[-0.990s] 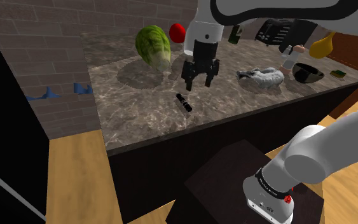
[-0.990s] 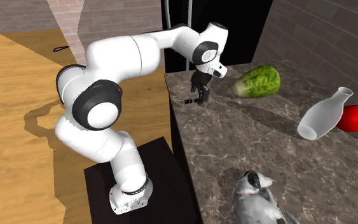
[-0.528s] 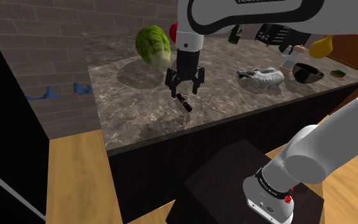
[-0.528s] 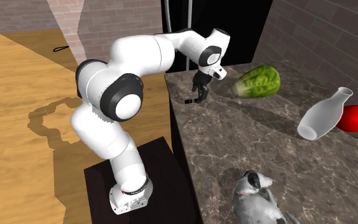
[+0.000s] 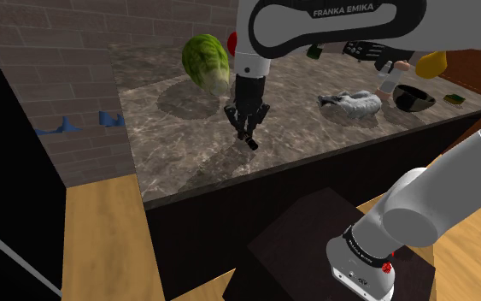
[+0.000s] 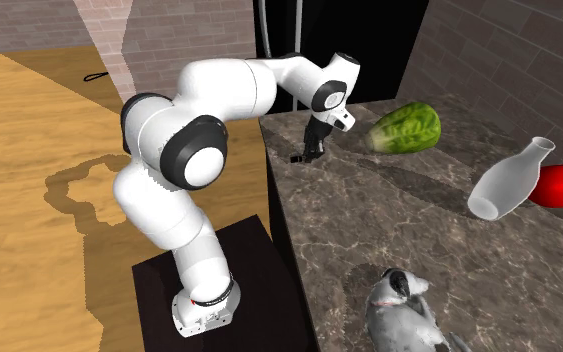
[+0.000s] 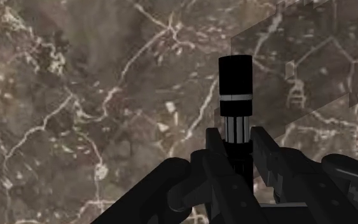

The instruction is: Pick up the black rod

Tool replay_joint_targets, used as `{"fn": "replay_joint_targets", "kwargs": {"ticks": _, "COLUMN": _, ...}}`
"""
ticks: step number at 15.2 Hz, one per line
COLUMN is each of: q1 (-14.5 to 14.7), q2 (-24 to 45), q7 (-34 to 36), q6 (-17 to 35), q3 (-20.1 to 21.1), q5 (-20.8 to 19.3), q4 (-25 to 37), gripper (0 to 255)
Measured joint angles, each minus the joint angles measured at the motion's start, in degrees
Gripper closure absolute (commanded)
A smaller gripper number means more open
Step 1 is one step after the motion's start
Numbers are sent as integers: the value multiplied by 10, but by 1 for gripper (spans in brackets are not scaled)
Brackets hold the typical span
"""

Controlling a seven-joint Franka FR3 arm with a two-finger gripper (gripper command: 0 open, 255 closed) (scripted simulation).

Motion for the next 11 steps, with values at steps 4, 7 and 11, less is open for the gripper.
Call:
{"fn": "replay_joint_targets", "kwargs": {"ticks": 4, "q1": 0, "q2": 0, "q7": -1, "q6": 0, "q3": 0, "q5": 0, "q4": 0, "gripper": 255}}
{"fn": "replay_joint_targets", "kwargs": {"ticks": 7, "q1": 0, "q2": -1, "q7": 0, "q6": 0, "q3": 0, "q5": 0, "q4": -1, "gripper": 255}}
{"fn": "replay_joint_targets", "kwargs": {"ticks": 11, "q1": -1, "q2": -3, "q7": 2, "q6": -23, "q3": -1, "q5": -1, "q4": 16, "gripper": 255}}
